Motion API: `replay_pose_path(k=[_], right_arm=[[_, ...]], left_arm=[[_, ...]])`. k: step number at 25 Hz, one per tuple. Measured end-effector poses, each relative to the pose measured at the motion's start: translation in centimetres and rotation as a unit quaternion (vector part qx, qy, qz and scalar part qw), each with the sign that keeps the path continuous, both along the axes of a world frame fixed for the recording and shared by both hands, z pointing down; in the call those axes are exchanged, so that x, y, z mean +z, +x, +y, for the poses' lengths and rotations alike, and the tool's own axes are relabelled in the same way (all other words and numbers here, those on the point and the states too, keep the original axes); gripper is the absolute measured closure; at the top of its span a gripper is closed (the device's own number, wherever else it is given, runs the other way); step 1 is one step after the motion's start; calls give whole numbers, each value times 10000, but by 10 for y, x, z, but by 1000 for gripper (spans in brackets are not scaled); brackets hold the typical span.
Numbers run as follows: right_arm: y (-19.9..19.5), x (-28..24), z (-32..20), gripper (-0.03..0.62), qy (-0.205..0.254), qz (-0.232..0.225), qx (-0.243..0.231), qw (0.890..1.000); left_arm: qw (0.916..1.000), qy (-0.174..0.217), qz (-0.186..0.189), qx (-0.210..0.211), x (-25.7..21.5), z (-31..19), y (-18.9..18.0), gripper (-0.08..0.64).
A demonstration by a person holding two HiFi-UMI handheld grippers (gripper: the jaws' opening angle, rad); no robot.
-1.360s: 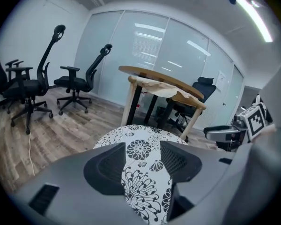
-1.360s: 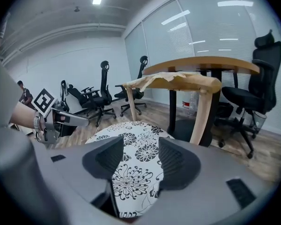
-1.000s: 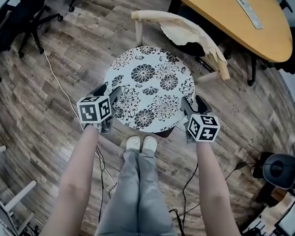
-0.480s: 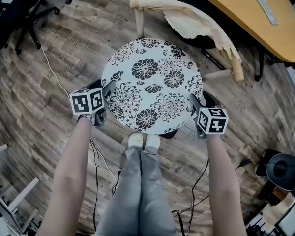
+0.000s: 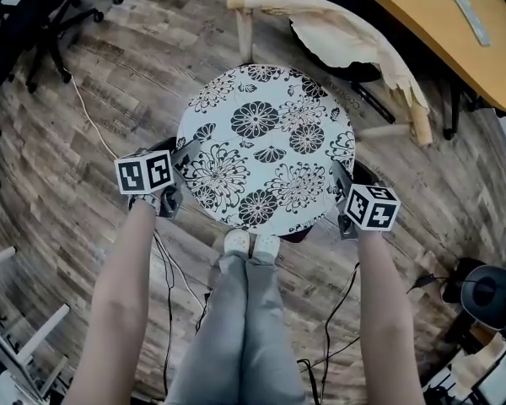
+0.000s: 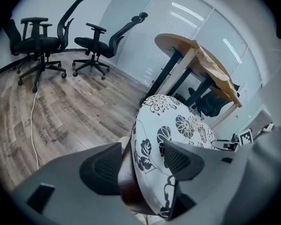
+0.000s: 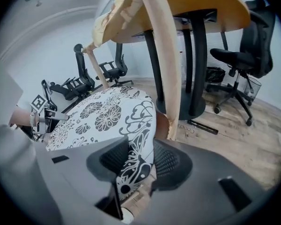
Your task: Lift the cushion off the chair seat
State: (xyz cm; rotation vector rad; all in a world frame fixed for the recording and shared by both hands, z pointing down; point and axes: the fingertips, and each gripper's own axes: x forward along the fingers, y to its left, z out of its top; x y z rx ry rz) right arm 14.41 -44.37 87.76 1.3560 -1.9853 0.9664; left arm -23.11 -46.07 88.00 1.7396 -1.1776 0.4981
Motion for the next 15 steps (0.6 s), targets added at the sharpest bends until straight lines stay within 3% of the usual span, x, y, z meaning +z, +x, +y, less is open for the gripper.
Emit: replay_pose_path(k=[3, 8, 10, 12, 15], right_arm=[[-8, -5, 0, 506, 128, 149, -153, 9997], [-11, -14, 1, 534, 191, 102, -198, 9996], [-12, -18, 1, 535, 232, 100, -231, 9994], [-13, -21, 1, 537, 267, 106, -245, 9993], [-15, -26, 3, 538, 300, 66, -218, 9993]], left_arm=[[10000, 6, 39, 24, -2, 1, 0, 281], [9995, 58, 227, -202, -11, 3, -1, 285], [9992, 174, 316, -189, -17, 3, 2, 365], [9988, 309, 354, -164, -24, 4, 5, 382], [9979, 396, 446, -257, -33, 5, 6, 482]])
